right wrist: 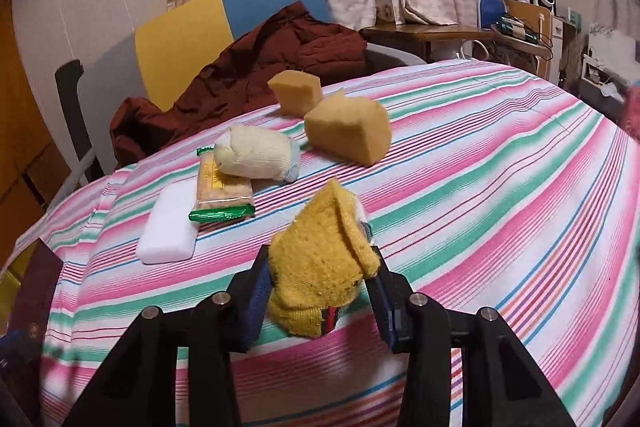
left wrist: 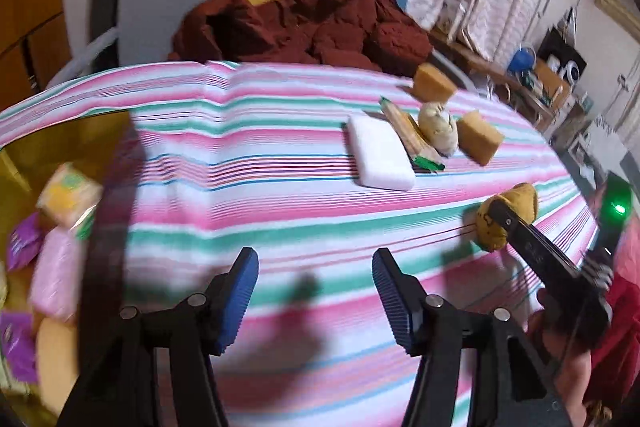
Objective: Organize objects
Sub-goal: 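Grasp the yellow knitted toy with the right tool, then grasp the white foam block with the left tool while the right tool holds the knitted toy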
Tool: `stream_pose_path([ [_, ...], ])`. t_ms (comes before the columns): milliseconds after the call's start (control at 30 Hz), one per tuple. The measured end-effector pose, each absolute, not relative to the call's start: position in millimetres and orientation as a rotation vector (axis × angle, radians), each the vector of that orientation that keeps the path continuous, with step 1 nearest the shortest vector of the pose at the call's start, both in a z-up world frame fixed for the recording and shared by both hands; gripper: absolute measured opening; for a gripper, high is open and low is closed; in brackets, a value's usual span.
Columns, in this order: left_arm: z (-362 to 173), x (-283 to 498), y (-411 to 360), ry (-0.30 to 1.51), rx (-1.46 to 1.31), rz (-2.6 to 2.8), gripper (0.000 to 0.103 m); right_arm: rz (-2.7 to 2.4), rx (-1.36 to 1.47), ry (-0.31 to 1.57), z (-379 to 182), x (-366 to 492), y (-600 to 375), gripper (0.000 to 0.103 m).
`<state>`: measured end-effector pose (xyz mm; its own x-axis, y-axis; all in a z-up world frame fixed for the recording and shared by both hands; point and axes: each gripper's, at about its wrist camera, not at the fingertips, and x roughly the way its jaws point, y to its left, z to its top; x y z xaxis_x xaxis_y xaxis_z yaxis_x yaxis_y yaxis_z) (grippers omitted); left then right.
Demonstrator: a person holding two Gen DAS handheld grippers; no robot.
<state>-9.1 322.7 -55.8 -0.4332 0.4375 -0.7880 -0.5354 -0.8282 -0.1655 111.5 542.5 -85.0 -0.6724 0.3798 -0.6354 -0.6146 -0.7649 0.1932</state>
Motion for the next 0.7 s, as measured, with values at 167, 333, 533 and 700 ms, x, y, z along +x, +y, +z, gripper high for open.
stream_pose_path([
  [167,-70.1,-34.1,376.2,0.227,-1.246,2.193,0.066,2.395,-0.774,0.529,-86.3,111.9,540.1,0.046],
  [333,-79.6,-56.4,415.3,0.276,-1.263,2.190,0.066,2.379,-0.757,0.559,-88.4,115.7,544.1,0.046],
  [533,-93.6,-68.3,454.7,0.359,-1.248,2.157,0.068,2.384,-0.762,0.563,-90.6,114.3,544.3,0.047],
  [700,-98.8,-65.1,456.1,0.395,-1.136,2.203,0.067,2.390,-0.760,0.575,-92.1,114.5,545.1,0.047],
])
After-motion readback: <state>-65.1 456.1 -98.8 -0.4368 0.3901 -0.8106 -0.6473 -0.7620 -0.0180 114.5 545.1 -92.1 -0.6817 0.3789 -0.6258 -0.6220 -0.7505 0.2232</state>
